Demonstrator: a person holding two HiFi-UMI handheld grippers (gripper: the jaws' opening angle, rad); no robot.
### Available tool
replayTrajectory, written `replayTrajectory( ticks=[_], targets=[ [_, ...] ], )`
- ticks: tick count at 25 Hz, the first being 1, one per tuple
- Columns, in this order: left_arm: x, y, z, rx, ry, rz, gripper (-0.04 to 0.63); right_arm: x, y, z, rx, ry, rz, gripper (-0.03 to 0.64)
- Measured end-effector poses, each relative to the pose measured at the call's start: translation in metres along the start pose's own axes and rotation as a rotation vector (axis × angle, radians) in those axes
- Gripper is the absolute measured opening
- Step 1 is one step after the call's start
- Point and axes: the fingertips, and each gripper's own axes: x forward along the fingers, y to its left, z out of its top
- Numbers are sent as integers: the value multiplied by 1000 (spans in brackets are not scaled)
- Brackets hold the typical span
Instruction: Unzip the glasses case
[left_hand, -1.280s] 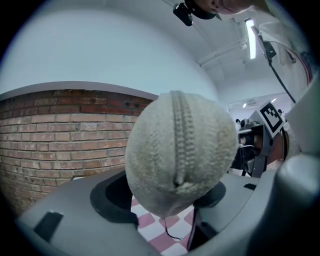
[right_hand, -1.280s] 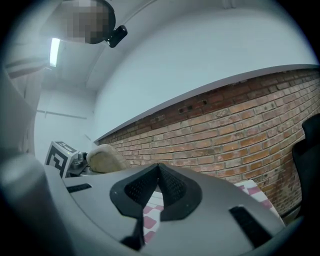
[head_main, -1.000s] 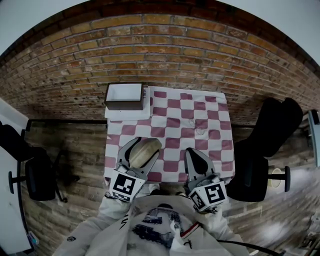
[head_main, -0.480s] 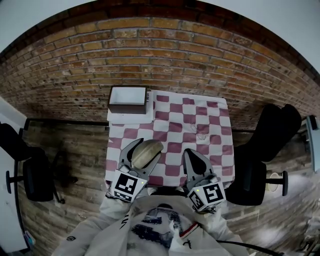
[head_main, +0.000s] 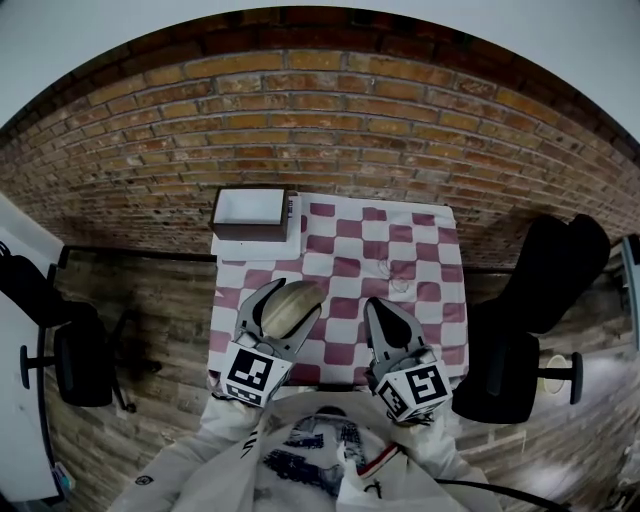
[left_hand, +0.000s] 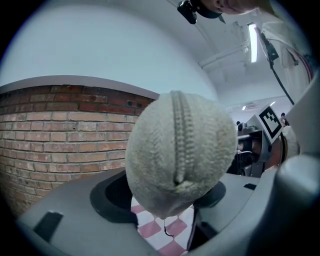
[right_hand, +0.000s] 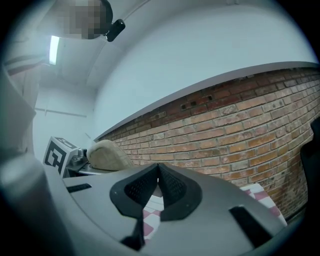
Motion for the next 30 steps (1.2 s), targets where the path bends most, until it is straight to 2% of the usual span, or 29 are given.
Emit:
replayTrajectory(
  ticks=[7, 14, 27, 30],
  targets=[
    [26, -20, 14, -4, -4, 13, 282, -9, -35, 0, 9, 17, 16, 14],
    [53, -50, 33, -51, -26, 11, 282, -23, -68, -5, 3, 54, 52, 15],
    [83, -100, 66, -54, -32, 26, 282, -54, -101, -18, 5, 100, 125, 18],
    [87, -109, 72, -61, -42, 16, 282, -58, -104, -21, 5, 109, 140, 50]
  ],
)
